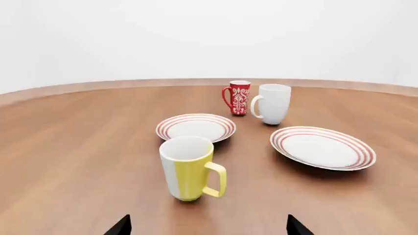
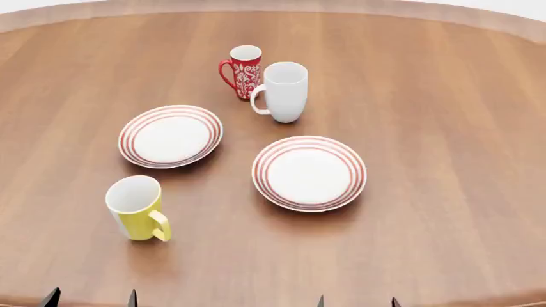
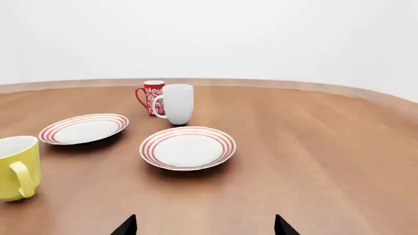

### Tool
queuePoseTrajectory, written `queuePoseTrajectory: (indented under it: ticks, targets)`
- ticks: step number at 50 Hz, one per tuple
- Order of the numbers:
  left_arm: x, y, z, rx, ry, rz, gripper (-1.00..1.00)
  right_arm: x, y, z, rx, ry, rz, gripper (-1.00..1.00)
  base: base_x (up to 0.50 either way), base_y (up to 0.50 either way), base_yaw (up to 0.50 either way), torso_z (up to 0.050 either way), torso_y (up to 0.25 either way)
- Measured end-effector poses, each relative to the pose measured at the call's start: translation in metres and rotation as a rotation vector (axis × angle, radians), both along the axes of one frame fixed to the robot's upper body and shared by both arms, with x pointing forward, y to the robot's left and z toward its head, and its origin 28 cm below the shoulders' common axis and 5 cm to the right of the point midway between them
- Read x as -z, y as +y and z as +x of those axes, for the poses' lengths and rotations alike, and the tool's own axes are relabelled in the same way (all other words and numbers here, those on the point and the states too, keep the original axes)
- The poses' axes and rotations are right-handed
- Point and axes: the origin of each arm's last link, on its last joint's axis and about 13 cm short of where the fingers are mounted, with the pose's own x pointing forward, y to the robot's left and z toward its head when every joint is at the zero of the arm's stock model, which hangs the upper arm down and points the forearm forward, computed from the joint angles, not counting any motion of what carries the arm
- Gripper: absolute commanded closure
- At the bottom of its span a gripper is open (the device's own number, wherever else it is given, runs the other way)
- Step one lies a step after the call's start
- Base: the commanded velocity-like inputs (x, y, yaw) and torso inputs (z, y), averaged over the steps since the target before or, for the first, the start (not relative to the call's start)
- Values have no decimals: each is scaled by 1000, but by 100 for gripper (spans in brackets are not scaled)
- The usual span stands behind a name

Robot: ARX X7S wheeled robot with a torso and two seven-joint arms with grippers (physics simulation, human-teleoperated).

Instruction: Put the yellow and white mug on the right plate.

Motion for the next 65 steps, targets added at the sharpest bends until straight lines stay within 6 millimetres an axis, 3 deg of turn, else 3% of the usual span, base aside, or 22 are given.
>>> queuePoseTrajectory:
  ticks: [36, 65]
  targets:
    - [2, -4, -2, 46, -1, -47, -100, -7, -1, -3, -31, -16, 17, -100, 0, 11, 0, 0, 0]
    - [6, -4, -2, 56, 22, -21, -100, -8, 3, -5, -51, -41, -31, -100, 0, 500, 0, 0, 0]
